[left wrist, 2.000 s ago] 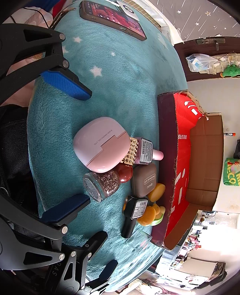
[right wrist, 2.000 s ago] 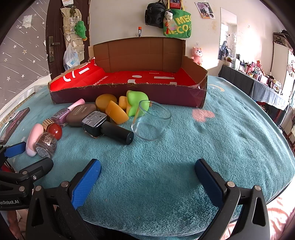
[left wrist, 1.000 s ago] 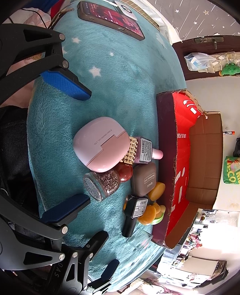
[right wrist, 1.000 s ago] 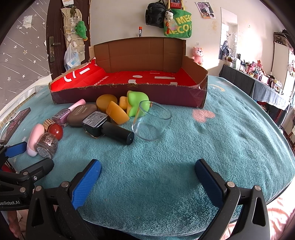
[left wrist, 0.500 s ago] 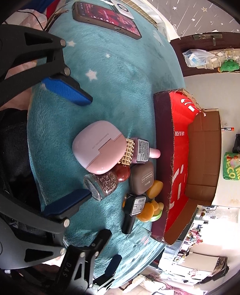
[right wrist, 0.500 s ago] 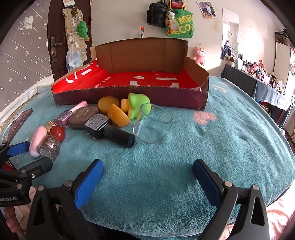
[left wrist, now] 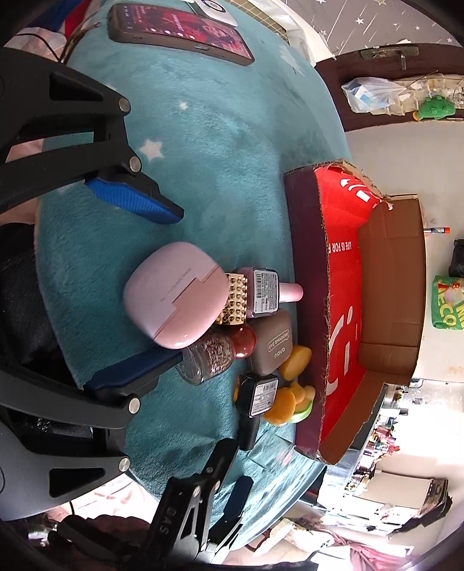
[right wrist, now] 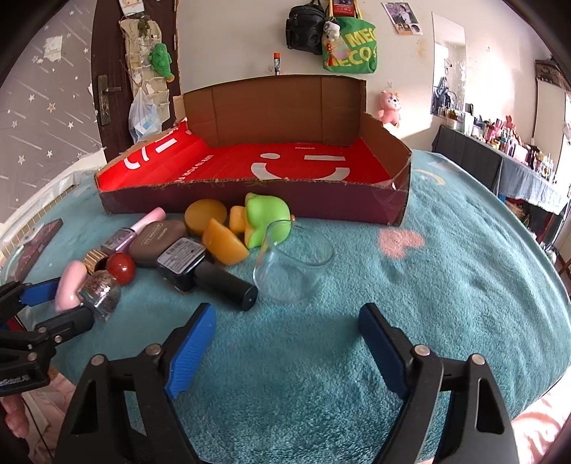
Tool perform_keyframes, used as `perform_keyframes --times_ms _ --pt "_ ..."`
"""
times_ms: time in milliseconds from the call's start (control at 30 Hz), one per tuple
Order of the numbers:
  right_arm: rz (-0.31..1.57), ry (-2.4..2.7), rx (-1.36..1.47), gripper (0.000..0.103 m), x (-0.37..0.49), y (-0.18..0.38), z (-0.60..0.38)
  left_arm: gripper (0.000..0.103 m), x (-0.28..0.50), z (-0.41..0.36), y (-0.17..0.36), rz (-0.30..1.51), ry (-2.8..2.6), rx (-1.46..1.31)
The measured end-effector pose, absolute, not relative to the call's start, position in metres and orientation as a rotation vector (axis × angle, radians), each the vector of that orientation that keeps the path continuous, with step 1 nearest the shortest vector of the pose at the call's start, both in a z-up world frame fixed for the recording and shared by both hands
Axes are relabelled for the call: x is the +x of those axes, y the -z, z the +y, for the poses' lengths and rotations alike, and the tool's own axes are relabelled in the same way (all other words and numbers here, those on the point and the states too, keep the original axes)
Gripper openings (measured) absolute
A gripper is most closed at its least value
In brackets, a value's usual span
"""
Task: Organize rigid objects
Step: 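Grasp the pink earbud case with the left tool while the right tool grasps the black labeled item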
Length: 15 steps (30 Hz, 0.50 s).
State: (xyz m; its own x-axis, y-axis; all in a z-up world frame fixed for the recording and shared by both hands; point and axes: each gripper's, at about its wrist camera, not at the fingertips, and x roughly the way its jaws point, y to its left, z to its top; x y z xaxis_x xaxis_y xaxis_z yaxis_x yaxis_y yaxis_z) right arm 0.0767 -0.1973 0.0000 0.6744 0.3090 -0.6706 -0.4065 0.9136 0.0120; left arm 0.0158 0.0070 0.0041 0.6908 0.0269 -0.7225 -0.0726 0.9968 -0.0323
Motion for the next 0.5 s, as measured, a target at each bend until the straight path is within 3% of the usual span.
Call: perform_keyframes --times_ms 200,300,500 --pt "0.733 -0.488 -0.127 0.085 0.063 0.0 -0.182 0.069 0.027 0.011 -0.004 0.799 -0.047 -0.034" --pt "0.729 -0.535 -0.146 0.085 0.057 0.001 -0.169 0.054 0.026 0.017 -0.004 0.796 -0.043 -0.045" --pt "0.711 -0.53 -0.19 0.083 0.061 0.002 -0.158 0.054 0.026 0.027 -0.004 0.791 -0.068 -0.058"
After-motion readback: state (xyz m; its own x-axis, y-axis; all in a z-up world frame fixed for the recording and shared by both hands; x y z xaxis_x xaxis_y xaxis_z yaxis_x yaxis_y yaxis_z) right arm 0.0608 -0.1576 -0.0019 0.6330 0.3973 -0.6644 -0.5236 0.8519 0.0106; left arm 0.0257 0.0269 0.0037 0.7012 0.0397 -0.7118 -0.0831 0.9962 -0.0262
